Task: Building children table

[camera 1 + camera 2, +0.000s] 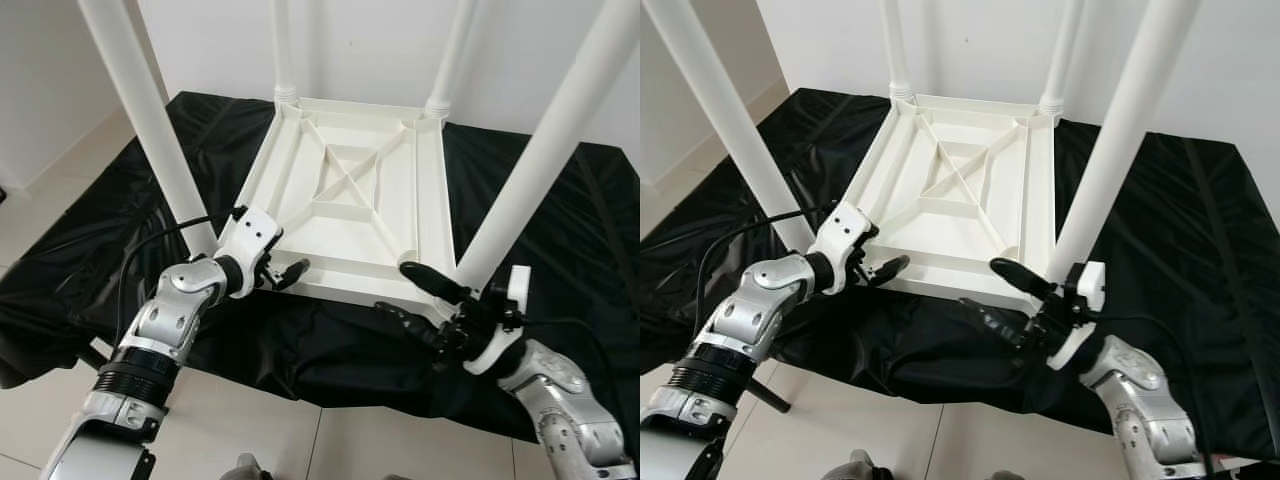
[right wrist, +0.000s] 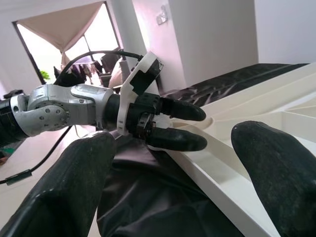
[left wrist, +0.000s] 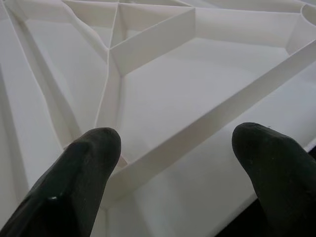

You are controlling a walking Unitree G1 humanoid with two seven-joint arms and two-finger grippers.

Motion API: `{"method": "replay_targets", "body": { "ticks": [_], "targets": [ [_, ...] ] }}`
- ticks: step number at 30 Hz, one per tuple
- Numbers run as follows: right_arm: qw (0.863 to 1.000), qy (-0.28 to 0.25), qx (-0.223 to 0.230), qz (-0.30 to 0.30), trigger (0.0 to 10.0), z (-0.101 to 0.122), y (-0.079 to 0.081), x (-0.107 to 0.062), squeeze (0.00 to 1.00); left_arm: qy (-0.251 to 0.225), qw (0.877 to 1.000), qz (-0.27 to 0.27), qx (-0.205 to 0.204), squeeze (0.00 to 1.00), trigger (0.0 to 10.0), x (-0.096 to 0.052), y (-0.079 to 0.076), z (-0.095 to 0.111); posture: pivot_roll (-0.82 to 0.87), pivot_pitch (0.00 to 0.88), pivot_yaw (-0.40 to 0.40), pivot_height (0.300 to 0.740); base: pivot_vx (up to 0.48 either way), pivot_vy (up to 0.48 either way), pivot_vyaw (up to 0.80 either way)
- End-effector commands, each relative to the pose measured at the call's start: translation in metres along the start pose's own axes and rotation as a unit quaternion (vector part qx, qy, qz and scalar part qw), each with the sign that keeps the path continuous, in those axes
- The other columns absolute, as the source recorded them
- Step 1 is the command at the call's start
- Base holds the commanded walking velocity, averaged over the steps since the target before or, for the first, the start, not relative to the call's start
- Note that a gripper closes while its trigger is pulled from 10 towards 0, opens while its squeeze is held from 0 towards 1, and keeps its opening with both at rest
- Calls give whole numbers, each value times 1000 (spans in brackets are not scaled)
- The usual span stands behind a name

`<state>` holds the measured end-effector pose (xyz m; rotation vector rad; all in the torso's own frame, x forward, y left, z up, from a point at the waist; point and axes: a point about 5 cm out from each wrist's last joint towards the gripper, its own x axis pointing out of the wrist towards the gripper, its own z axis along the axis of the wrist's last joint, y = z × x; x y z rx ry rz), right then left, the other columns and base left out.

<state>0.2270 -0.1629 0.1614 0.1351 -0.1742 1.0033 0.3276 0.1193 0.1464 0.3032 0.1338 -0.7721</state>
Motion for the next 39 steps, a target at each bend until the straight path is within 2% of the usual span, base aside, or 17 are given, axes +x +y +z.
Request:
{"method": "replay_targets", "body": {
  "ticks": [1,3,4,5,7,13,17,19,22,32,39],
  "targets": [
    [1000,9,10,-1,10000,-6,1,4,0,6,998,59,-10,0,10000,-4,5,-3,-3,32,-15,740,0,0,0],
    [1000,6,13,-3,10000,-9,1,9,0,6,997,78,-23,0,10000,-5,5,-4,12,33,-22,740,0,0,0],
    [1000,7,18,-2,10000,-12,2,14,0,0,994,96,-46,0,10000,-7,3,-5,18,33,-27,740,0,0,0],
    [1000,7,18,-2,10000,-12,2,14,0,0,994,96,-46,0,10000,-7,3,-5,18,33,-27,740,0,0,0],
    [1000,5,27,-12,10000,-15,1,23,0,-9,988,133,-82,0,10000,-10,-2,-9,30,30,-35,740,0,0,0],
    [998,-8,35,-54,10000,-15,-4,34,0,-17,976,185,-111,0,10000,-19,-7,-17,42,21,-43,740,0,0,0],
    [996,-6,35,-83,10000,-16,-8,40,0,-27,971,200,-128,0,10000,-21,-10,-16,49,16,-49,740,0,0,0],
    [995,-3,36,-90,10000,-18,-10,42,0,-28,972,197,-129,0,10000,-21,-13,-15,55,11,-53,740,0,0,0],
    [993,1,39,-113,10000,-23,-14,49,0,-25,981,168,-96,0,10000,-16,-28,-10,60,6,-57,740,0,0,0],
    [988,-17,40,-147,10000,-22,-17,60,0,-42,983,159,-79,0,10000,-9,-42,2,55,13,-52,740,0,0,0],
    [982,-20,39,-186,10000,-21,-20,63,0,-58,979,172,-97,0,10000,-9,-45,4,42,12,-43,740,0,0,0]
  ]
}}
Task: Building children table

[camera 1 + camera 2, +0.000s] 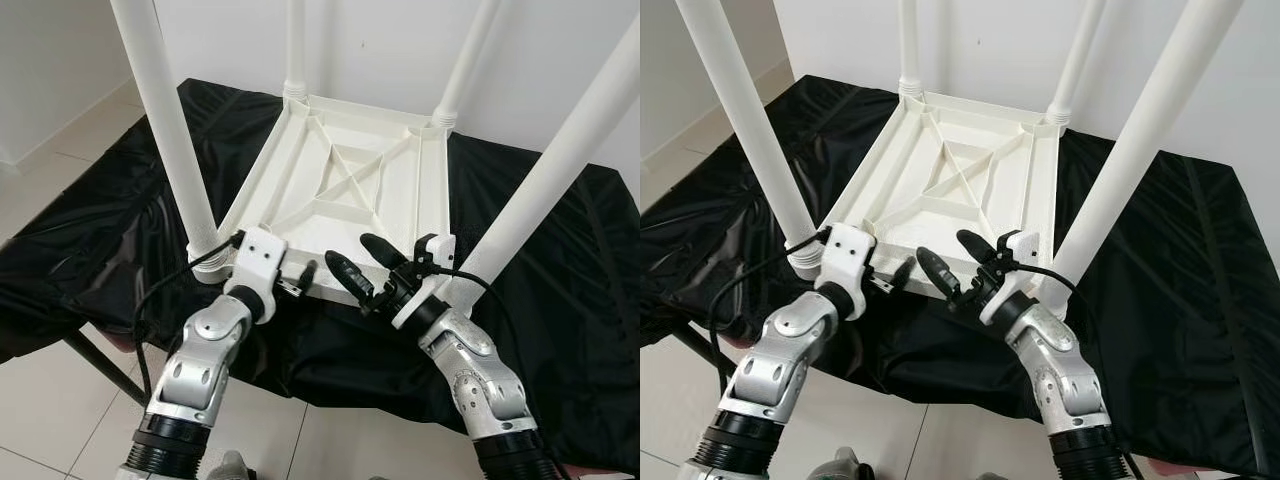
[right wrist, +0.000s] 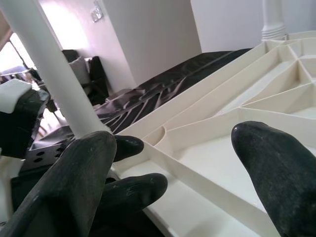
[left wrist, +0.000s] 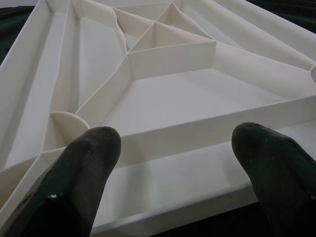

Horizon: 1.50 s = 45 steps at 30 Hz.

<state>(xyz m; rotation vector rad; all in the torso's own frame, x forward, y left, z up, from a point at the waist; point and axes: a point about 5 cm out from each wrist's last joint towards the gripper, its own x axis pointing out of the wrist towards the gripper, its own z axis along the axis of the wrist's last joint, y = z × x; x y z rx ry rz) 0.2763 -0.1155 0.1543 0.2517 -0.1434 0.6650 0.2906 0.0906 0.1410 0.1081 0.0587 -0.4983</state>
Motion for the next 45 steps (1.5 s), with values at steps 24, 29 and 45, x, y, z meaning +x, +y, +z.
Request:
{"method": "replay_targets", "body": {
  "ticks": [24,29,45],
  "targets": [
    [990,-68,-91,-82,10000,1,7,20,0,-78,992,91,-39,0,10000,-10,4,17,54,0,-47,740,0,0,0],
    [989,-106,-87,-61,10000,13,18,28,0,-105,992,70,-13,0,10000,-8,-4,32,58,0,-47,740,0,0,0],
    [983,-130,-108,-70,10000,20,19,36,0,-122,989,80,-9,0,10000,-11,3,38,75,0,-54,740,0,0,0]
  ]
}}
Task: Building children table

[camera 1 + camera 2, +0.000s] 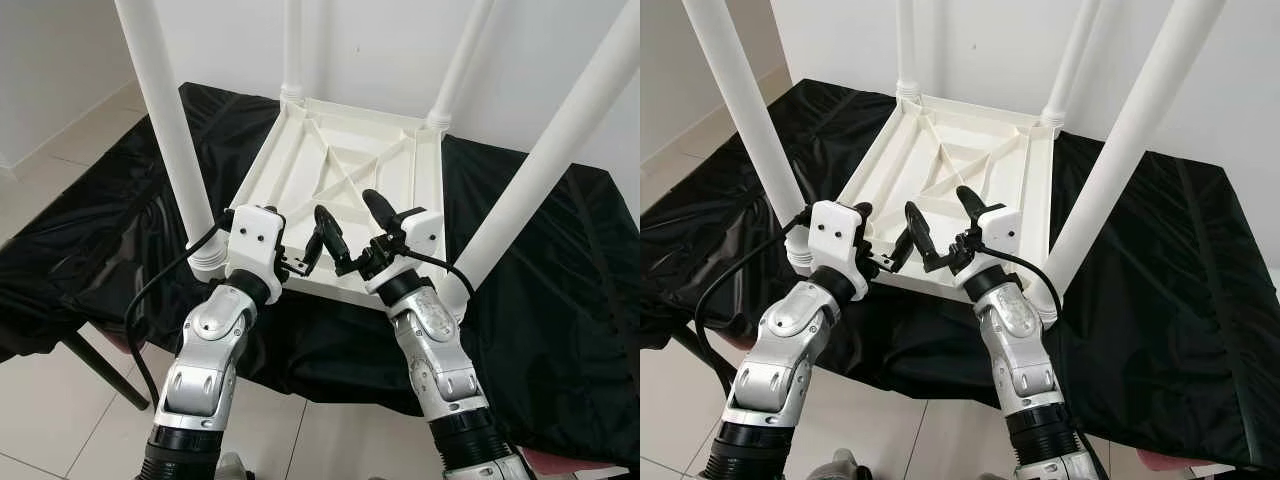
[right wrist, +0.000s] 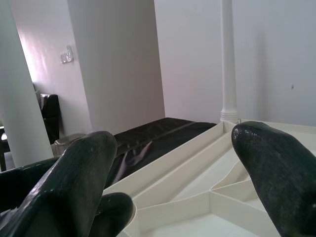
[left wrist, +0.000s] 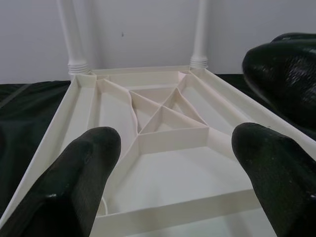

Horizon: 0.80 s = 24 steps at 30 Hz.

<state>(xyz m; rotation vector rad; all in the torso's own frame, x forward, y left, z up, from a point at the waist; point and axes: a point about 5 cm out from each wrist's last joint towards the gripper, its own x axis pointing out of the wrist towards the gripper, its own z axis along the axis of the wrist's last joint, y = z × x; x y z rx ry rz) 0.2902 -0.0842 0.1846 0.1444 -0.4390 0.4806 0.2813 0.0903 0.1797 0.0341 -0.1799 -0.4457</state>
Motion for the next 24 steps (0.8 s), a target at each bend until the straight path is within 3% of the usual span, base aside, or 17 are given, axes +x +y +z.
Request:
{"method": "replay_targets", "body": {
  "ticks": [1,24],
  "targets": [
    [1000,-1,-4,-5,10000,-1,-2,1,0,0,999,47,8,0,10000,0,5,0,76,0,-53,740,0,0,0],
    [1000,0,-19,-23,10000,-6,-10,-1,0,17,999,37,33,0,10000,-4,15,-5,67,0,-43,740,0,0,0]
  ]
}}
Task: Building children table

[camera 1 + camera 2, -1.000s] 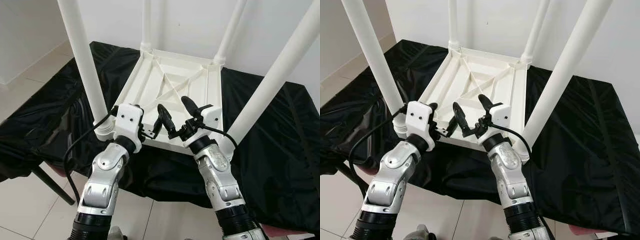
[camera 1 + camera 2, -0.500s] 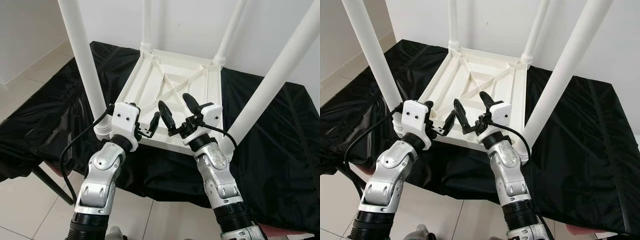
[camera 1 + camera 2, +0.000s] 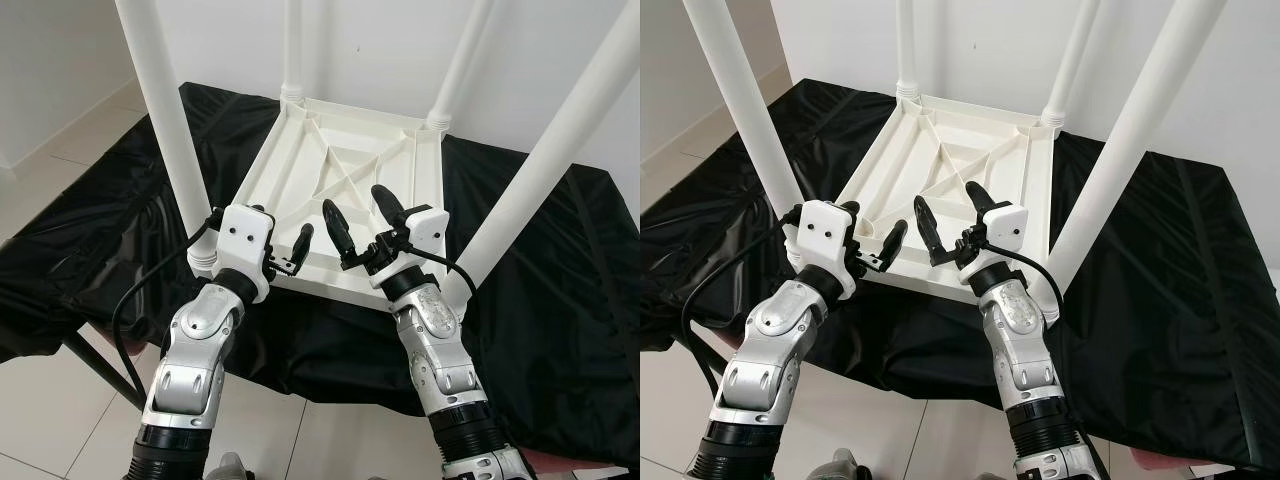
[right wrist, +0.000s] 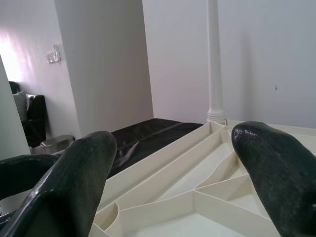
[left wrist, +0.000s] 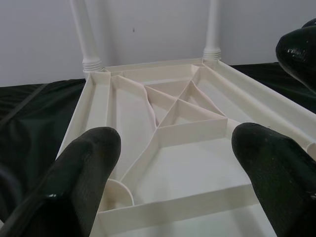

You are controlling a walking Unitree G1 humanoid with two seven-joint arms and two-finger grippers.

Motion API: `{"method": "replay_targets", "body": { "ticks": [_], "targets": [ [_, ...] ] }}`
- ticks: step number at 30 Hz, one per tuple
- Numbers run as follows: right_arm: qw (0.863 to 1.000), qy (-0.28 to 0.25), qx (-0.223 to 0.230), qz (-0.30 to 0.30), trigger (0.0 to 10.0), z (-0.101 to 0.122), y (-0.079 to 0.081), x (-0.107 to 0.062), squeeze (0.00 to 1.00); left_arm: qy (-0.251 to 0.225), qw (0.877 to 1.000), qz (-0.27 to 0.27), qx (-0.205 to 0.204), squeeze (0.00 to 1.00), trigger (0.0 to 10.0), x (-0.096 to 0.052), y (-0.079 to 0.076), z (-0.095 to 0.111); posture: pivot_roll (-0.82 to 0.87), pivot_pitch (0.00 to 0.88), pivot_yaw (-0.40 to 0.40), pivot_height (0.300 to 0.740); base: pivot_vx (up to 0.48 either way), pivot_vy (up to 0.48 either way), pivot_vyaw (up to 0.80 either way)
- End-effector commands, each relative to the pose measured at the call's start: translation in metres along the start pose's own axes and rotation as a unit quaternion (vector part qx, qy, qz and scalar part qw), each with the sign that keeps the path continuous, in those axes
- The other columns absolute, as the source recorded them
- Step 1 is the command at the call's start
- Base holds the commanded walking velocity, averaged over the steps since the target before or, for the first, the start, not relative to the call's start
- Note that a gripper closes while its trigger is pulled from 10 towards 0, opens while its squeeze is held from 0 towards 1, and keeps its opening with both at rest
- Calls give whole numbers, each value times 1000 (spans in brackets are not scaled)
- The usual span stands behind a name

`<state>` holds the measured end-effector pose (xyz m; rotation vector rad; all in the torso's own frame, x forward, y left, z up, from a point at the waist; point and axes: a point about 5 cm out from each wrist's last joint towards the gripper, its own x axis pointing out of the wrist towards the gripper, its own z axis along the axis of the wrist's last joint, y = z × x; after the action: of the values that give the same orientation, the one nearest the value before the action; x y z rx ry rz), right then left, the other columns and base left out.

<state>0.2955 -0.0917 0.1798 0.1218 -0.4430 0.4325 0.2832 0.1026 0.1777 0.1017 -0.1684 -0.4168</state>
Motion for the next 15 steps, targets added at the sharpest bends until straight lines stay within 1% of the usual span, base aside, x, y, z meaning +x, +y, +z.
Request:
{"method": "replay_targets", "body": {
  "ticks": [1,5,6,8,9,10,11,12,13,15],
  "targets": [
    [1000,-3,-5,-2,10000,0,-1,0,0,9,1000,19,2,0,10000,0,3,-5,62,0,-41,740,0,0,0],
    [1000,-8,-8,-4,10000,2,-2,2,0,20,1000,3,7,0,10000,0,3,-10,57,0,-36,740,0,0,0],
    [1000,-13,-12,-6,10000,4,-4,4,0,42,999,-24,24,0,10000,0,-1,-18,53,0,-27,740,0,0,0],
    [1000,-13,-12,-6,10000,4,-4,4,0,42,999,-24,24,0,10000,0,-1,-18,53,0,-27,740,0,0,0],
    [1000,-15,-13,-7,10000,5,-4,4,0,53,998,-39,23,0,10000,-1,-4,-22,51,0,-16,740,0,0,0],
    [1000,-20,-14,-11,10000,6,-3,4,0,68,994,-81,39,0,10000,-2,-9,-26,51,0,0,740,0,0,0],
    [1000,-20,-14,-11,10000,6,-3,4,0,68,994,-81,39,0,10000,-2,-9,-26,51,0,0,740,0,0,0],
    [1000,-25,-13,-13,10000,7,-1,4,0,84,988,-117,58,0,10000,-4,-12,-31,51,0,3,740,0,0,0],
    [999,-28,-12,-13,10000,8,0,4,0,90,985,-132,70,0,10000,-4,-12,-33,47,0,11,740,0,0,0],
    [999,-30,-11,-12,10000,9,1,4,0,94,983,-140,77,0,10000,-4,-12,-34,46,0,13,740,0,0,0]
  ]
}}
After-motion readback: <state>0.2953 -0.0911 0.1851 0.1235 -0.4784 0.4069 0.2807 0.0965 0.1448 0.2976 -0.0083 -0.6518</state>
